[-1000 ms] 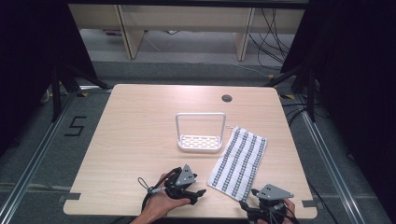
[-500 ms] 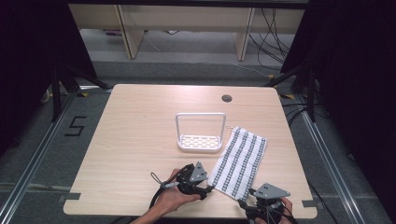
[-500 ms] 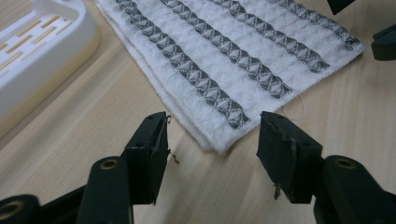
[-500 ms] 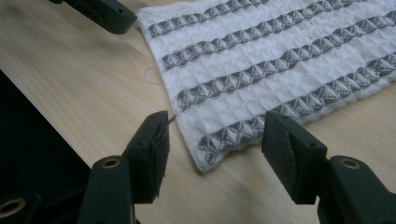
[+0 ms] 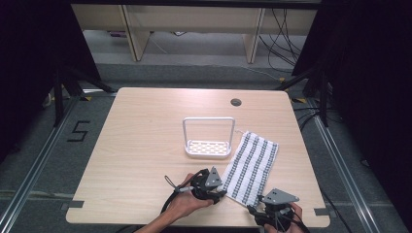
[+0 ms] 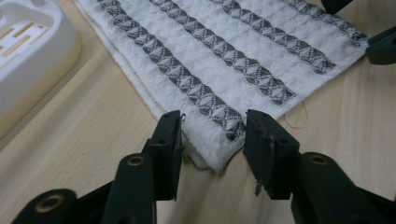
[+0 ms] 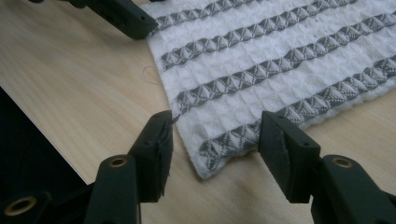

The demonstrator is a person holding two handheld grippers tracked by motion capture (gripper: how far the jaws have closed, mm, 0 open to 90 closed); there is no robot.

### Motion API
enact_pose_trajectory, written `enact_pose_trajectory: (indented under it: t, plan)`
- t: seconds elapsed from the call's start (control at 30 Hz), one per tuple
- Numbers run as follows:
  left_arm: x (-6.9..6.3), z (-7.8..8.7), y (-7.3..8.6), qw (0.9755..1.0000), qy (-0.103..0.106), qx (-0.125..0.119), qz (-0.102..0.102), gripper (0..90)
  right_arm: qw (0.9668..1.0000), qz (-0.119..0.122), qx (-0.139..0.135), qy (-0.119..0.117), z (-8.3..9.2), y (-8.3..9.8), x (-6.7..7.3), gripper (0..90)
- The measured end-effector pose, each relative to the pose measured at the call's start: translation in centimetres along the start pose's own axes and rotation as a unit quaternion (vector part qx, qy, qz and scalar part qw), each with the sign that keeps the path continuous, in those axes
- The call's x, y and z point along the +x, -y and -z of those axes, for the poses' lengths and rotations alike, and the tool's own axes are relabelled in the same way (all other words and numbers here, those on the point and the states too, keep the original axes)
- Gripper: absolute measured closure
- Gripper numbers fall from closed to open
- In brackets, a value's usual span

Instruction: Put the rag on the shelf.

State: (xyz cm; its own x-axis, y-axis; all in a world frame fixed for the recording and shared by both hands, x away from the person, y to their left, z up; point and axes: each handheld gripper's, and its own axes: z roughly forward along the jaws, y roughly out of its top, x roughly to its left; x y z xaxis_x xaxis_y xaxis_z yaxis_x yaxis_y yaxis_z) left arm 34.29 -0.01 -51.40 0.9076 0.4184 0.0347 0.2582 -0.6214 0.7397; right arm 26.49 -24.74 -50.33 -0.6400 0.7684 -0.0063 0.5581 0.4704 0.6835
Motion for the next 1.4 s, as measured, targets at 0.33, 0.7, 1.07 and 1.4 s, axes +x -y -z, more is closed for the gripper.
enact_pose_trajectory:
  t: [0.33,0.7,1.07,1.4]
  plan:
    - [-0.2,-0.1,0.1,0.9998,0.021,-0.005,0.005,82.5,0.9998,-0.017,0.009,0.01,-0.1,0.2,-0.8,74.0]
    - [-0.5,0.1,-0.2,0.9996,0.029,-0.003,-0.002,85.9,0.9997,-0.015,-0.011,0.015,1.1,0.1,-0.7,86.8]
    - [0.4,2.5,-1.9,0.9992,0.024,-0.03,0.009,86.3,0.9982,-0.015,-0.055,0.016,2.6,-1.7,-0.6,87.4]
    - [1.6,7.7,-6.8,0.9967,0.018,-0.074,0.029,86.3,0.9929,-0.002,-0.118,0.017,6.3,-5.9,-1.5,87.8]
